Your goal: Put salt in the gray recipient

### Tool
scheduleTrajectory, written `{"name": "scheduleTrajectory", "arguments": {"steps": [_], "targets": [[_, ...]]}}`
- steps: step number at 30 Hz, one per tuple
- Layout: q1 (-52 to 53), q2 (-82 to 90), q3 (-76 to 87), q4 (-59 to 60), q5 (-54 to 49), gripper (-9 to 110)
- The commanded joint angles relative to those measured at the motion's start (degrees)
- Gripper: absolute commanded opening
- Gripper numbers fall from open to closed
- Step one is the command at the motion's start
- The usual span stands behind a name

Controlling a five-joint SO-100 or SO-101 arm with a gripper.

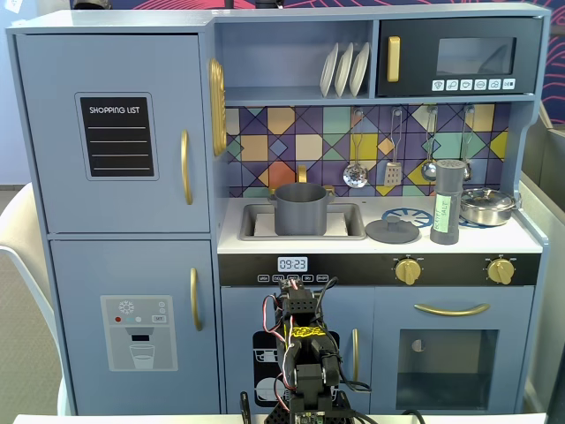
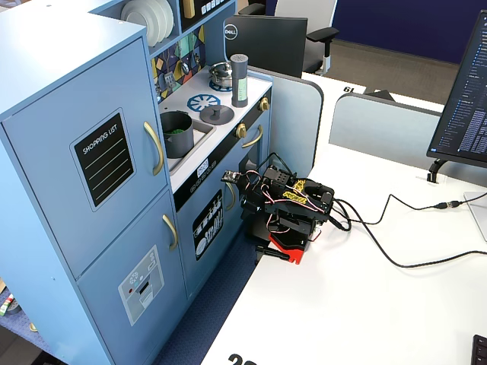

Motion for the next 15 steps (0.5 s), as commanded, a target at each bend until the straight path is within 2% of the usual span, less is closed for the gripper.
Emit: {"name": "scheduleTrajectory", "arguments": {"steps": [1,9,12,15], "targets": [[1.58,0.26,-0.35,0.26,0.79,0],[2.81,0.26,-0.35,0.26,0.53,0],[4.31,0.26,-0.62,-0.18,-2.46,0],[7.73,-1.23,-5.54,-1.58,0.35,0]]}}
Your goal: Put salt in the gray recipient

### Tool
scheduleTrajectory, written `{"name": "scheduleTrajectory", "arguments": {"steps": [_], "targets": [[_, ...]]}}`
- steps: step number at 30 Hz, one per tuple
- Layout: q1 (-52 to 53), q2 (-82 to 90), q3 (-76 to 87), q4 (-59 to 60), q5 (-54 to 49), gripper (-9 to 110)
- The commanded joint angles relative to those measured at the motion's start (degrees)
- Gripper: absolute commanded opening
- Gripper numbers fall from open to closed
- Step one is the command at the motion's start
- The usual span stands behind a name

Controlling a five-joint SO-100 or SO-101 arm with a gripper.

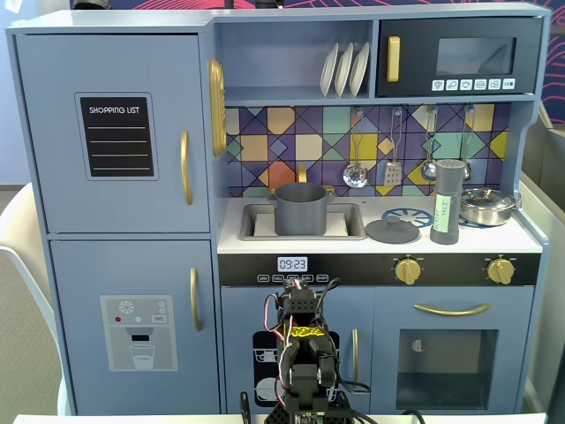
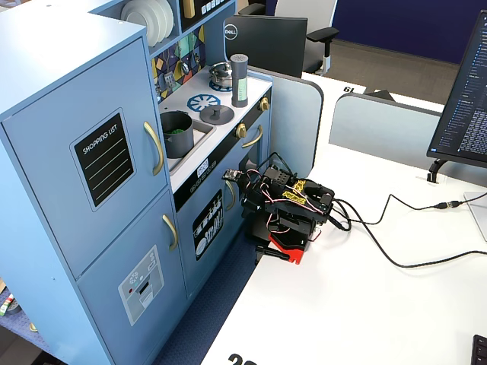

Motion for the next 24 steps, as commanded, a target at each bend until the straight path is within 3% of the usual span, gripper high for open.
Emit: {"name": "scheduleTrajectory", "arguments": {"steps": [1,10,15,21,24], "targets": [[5.01,-2.55,-7.65,-2.37,1.41,0],[28.3,-14.85,-36.65,-6.33,1.05,0],[39.81,-18.81,-42.01,-25.75,-0.79,0],[44.03,-26.28,-44.56,-49.39,0.35,1],[45.88,-30.5,-45.62,-58.36,3.87,14]]}}
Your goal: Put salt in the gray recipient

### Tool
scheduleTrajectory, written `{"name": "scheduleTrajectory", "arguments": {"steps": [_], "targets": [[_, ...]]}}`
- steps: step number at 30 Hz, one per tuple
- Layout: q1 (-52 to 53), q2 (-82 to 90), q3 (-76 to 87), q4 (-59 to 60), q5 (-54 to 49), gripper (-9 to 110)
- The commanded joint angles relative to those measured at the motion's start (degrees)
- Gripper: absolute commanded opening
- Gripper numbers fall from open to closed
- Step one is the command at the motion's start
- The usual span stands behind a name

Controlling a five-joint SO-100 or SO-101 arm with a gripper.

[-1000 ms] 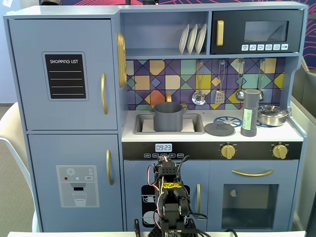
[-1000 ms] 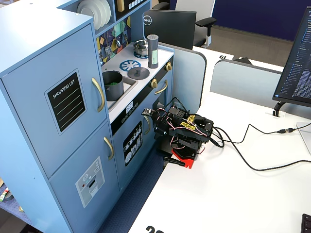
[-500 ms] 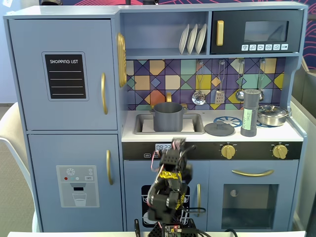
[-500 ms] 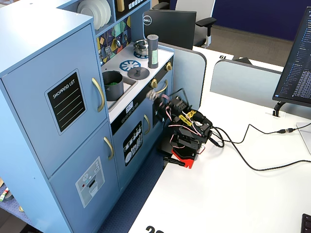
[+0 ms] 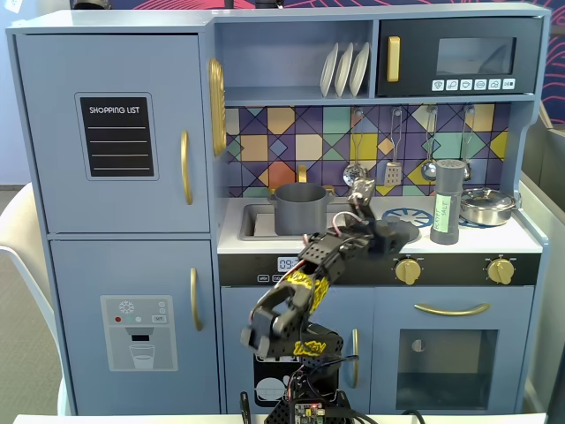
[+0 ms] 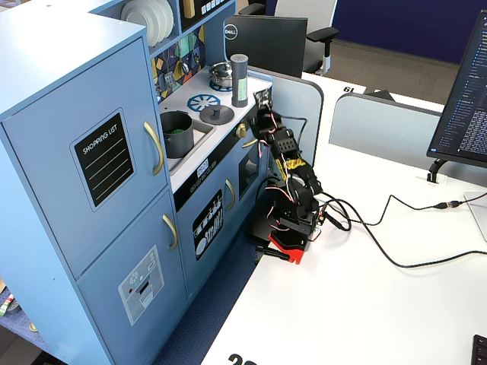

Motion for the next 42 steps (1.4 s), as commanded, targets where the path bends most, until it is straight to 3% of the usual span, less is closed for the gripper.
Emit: {"name": "scheduleTrajectory", "arguments": {"steps": [1,7,12,24,42], "targets": [[3.16,-5.45,-5.71,-13.54,3.78,21],[5.8,-14.68,-10.2,-22.24,6.42,55],[5.71,-23.2,-16.61,-23.91,9.05,63],[3.78,-44.21,-28.92,-33.75,5.45,59],[0.79,-67.59,-53.09,-35.07,0.88,47]]}}
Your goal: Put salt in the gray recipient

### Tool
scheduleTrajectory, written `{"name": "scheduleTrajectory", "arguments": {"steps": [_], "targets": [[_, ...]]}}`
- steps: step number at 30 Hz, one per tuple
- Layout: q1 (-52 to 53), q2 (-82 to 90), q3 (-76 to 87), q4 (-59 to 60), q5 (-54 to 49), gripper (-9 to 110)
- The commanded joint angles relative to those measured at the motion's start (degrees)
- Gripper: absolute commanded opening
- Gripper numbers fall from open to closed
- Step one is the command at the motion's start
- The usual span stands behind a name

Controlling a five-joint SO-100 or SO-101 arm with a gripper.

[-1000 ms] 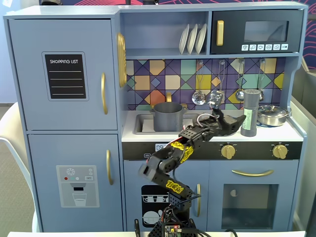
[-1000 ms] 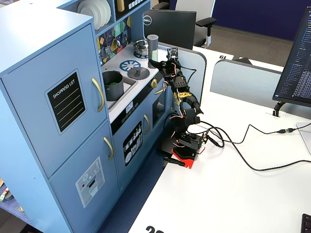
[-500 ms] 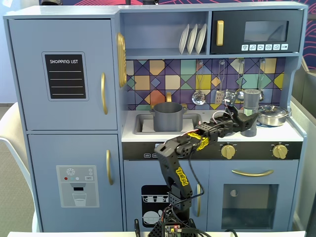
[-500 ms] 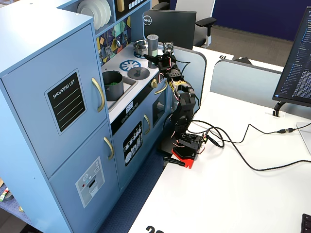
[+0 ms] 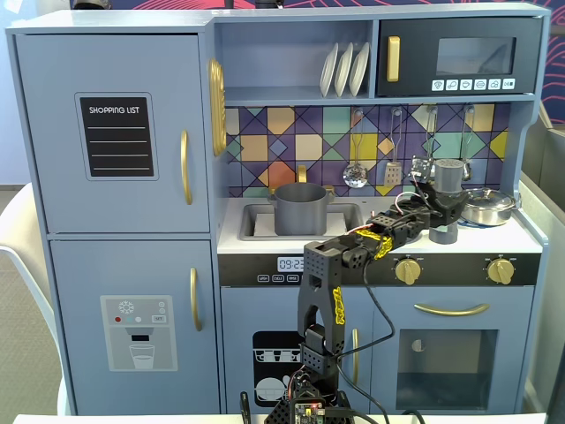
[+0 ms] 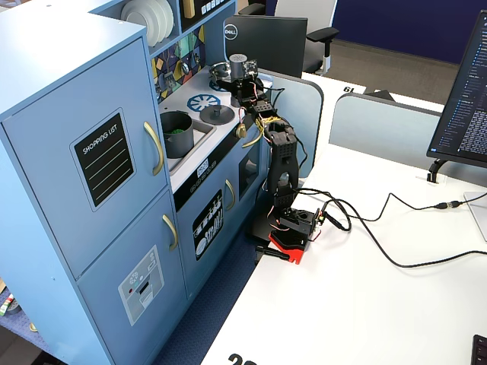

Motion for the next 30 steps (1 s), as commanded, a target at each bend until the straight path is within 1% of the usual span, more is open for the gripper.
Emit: {"name": "scheduleTrajectory", "arguments": {"steps": [1,3,5,6,7,12,16,19,24,28,30], "targets": [[-1.05,-0.53,-6.5,-1.05,-1.05,44],[-1.49,-0.62,-6.86,-1.14,-1.05,29],[-2.02,-0.18,-7.03,-1.23,-0.88,9],[-2.29,0.53,-7.12,-1.23,-0.35,2],[-2.46,1.58,-7.12,-1.23,1.49,0],[-3.25,10.63,-7.56,1.49,11.25,0],[-5.98,19.51,-11.34,12.74,24.96,0],[-10.2,25.22,-13.1,19.78,39.2,0],[-18.9,29.09,-16.17,33.31,69.17,0],[-28.3,30.23,-16.26,41.4,85.25,0],[-33.4,30.32,-16.26,42.36,92.29,0]]}}
